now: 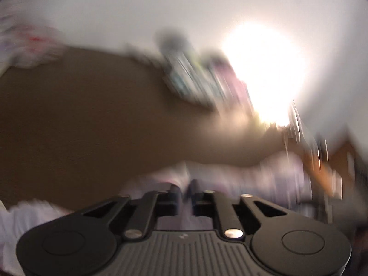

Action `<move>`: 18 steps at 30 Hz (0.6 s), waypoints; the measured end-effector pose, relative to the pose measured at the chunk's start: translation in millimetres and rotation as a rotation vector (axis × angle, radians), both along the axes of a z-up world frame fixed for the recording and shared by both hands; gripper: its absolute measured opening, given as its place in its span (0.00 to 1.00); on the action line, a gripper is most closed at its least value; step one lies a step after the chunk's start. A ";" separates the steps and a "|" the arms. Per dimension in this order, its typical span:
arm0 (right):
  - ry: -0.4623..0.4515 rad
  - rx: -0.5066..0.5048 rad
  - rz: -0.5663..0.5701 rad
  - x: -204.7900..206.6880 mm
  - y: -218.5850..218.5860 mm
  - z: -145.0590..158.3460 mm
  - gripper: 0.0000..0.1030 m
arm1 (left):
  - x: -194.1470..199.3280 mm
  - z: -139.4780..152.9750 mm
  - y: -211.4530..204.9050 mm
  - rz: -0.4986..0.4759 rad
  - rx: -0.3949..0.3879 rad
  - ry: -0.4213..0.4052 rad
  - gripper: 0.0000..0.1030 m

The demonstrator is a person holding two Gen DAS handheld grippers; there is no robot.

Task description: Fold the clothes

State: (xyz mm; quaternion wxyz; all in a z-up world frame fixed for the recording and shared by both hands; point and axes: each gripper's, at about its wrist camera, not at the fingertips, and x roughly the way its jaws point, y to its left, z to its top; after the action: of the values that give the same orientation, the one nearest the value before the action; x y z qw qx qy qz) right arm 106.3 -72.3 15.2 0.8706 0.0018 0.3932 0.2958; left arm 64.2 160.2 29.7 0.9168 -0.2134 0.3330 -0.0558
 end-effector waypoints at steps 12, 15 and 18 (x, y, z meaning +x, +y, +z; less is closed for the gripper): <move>-0.075 0.089 -0.200 14.0 -23.0 -13.8 0.45 | -33.7 11.7 -44.8 -0.202 0.461 -0.117 0.78; -0.003 0.157 -0.178 29.6 -19.8 -12.8 0.45 | -27.6 -6.8 -61.6 -0.285 0.483 -0.112 0.74; 0.028 0.168 -0.221 41.4 -14.4 -15.2 0.39 | -17.0 -23.3 -65.4 -0.291 0.495 -0.054 0.65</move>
State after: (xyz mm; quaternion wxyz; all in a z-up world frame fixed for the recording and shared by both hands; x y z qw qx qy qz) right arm 147.7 -86.7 0.0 0.8891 0.1221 0.3766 0.2298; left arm 47.2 94.8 6.4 0.9318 0.0685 0.3392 -0.1095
